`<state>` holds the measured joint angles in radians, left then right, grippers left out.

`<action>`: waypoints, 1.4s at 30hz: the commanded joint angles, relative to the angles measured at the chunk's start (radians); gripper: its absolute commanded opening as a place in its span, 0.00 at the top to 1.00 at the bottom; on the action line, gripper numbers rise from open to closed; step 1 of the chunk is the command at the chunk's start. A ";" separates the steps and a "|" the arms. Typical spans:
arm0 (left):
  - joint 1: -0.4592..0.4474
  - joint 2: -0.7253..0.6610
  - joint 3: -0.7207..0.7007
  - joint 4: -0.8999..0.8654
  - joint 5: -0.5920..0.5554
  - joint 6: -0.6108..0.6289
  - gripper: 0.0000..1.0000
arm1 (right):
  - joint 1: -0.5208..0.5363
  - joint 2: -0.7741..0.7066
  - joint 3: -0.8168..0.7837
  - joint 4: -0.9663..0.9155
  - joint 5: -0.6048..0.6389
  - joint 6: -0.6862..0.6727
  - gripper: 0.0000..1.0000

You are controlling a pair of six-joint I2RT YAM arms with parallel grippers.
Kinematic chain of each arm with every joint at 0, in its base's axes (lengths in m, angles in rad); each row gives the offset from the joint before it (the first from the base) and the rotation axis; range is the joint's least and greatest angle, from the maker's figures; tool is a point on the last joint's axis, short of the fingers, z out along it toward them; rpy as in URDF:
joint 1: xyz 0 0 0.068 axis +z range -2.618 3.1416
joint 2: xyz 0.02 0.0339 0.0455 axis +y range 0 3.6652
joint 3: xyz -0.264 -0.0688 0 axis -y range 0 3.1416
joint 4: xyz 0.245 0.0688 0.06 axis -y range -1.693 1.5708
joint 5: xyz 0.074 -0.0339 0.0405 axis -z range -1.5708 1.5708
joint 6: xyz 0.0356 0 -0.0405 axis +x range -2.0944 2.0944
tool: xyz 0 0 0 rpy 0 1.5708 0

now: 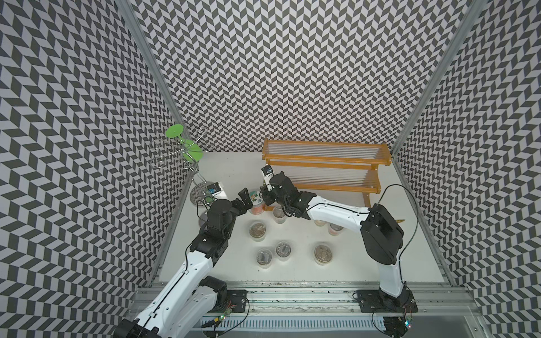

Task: Place the seed container on the shelf
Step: Move the shelf to the center of the board.

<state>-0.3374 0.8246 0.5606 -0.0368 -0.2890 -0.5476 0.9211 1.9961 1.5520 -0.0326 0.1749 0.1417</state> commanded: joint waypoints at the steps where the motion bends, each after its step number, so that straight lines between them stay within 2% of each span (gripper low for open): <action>1: 0.006 0.003 -0.002 0.017 0.041 0.011 0.01 | 0.018 -0.070 -0.016 0.002 -0.046 -0.018 0.65; 4: 0.006 0.004 -0.002 0.041 0.074 0.026 0.00 | 0.018 -0.127 -0.024 -0.006 -0.026 -0.021 0.63; 8: 0.007 0.029 0.012 0.094 0.179 0.069 0.00 | 0.017 -0.256 -0.095 0.004 0.044 -0.006 0.53; 9: 0.005 0.045 0.022 0.112 0.220 0.079 0.00 | 0.016 -0.303 -0.136 0.021 0.077 -0.003 0.49; 11: 0.005 0.086 0.046 0.127 0.285 0.098 0.00 | 0.010 -0.406 -0.245 0.067 0.129 0.004 0.48; 15: 0.003 0.187 0.122 0.129 0.375 0.125 0.00 | -0.035 -0.655 -0.545 0.203 0.217 0.047 0.45; 17: 0.003 0.239 0.159 0.122 0.407 0.137 0.01 | -0.092 -0.788 -0.678 0.232 0.223 0.104 0.45; 20: -0.001 0.306 0.202 0.125 0.438 0.141 0.01 | -0.252 -0.971 -0.849 0.224 0.126 0.209 0.43; 24: -0.005 0.382 0.251 0.141 0.479 0.138 0.00 | -0.518 -1.129 -0.969 0.150 -0.006 0.290 0.42; 29: -0.011 0.473 0.310 0.139 0.512 0.137 0.00 | -0.868 -1.107 -0.966 0.074 -0.267 0.340 0.40; 32: -0.013 0.522 0.344 0.129 0.568 0.150 0.00 | -1.040 -1.041 -0.951 0.092 -0.427 0.371 0.34; 35: -0.013 0.557 0.364 0.112 0.565 0.150 0.01 | -1.126 -0.944 -0.896 0.073 -0.463 0.378 0.29; 37: -0.013 0.566 0.362 0.125 0.564 0.145 0.00 | -1.149 -0.896 -0.848 0.049 -0.467 0.353 0.27; 38: -0.014 0.569 0.356 0.139 0.569 0.140 0.00 | -1.152 -0.871 -0.851 0.097 -0.473 0.358 0.26; 40: -0.013 0.579 0.349 0.165 0.584 0.130 0.01 | -1.167 -0.804 -0.833 0.148 -0.563 0.357 0.25; 42: -0.014 0.597 0.360 0.162 0.587 0.124 0.01 | -1.177 -0.727 -0.762 0.092 -0.623 0.328 0.28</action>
<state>-0.3466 1.4067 0.8993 0.0925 0.2695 -0.4168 -0.2428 1.1999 0.7204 0.0273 -0.3161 0.4942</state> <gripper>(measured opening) 0.992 0.729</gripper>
